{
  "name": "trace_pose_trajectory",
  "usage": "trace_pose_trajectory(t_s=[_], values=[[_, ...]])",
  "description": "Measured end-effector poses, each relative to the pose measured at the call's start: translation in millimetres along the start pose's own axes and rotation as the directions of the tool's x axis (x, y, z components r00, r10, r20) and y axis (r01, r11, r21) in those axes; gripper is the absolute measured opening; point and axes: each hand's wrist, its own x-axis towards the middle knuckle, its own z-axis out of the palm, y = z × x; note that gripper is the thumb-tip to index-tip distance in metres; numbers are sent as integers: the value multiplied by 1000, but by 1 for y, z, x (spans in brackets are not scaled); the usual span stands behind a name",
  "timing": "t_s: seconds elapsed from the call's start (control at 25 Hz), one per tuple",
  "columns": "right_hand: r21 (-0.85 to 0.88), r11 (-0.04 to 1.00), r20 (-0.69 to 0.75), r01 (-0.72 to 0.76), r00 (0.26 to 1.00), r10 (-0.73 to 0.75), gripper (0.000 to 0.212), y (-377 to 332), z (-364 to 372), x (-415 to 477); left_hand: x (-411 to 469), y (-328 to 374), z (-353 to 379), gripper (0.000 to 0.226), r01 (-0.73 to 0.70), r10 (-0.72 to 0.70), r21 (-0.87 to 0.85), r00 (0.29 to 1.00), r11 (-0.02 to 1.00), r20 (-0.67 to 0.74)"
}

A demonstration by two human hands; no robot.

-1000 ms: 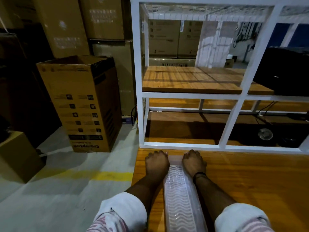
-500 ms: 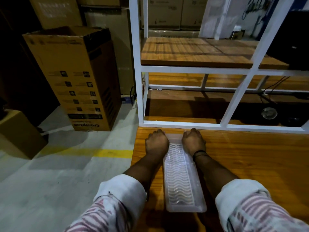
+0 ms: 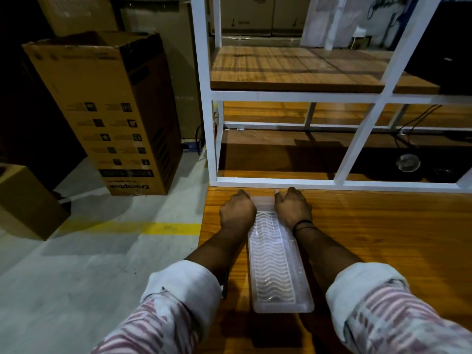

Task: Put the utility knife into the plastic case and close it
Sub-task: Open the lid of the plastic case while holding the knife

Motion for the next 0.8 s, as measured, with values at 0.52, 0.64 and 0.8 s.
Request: trace_pose_trajectory(t_s=[0.52,0.64,0.8], values=[[-19,999,-45,47,998,-47,56,3,4,2,2,-1,4,25,26,-23,-88,999,996,33],[-9,995,-111,95,989,-95,54,1,3,-1,3,-2,2,25,28,-22,-81,997,996,68],[-17,996,-105,91,990,-93,56,-1,3,-1,2,0,-2,26,37,-31,-76,997,996,73]])
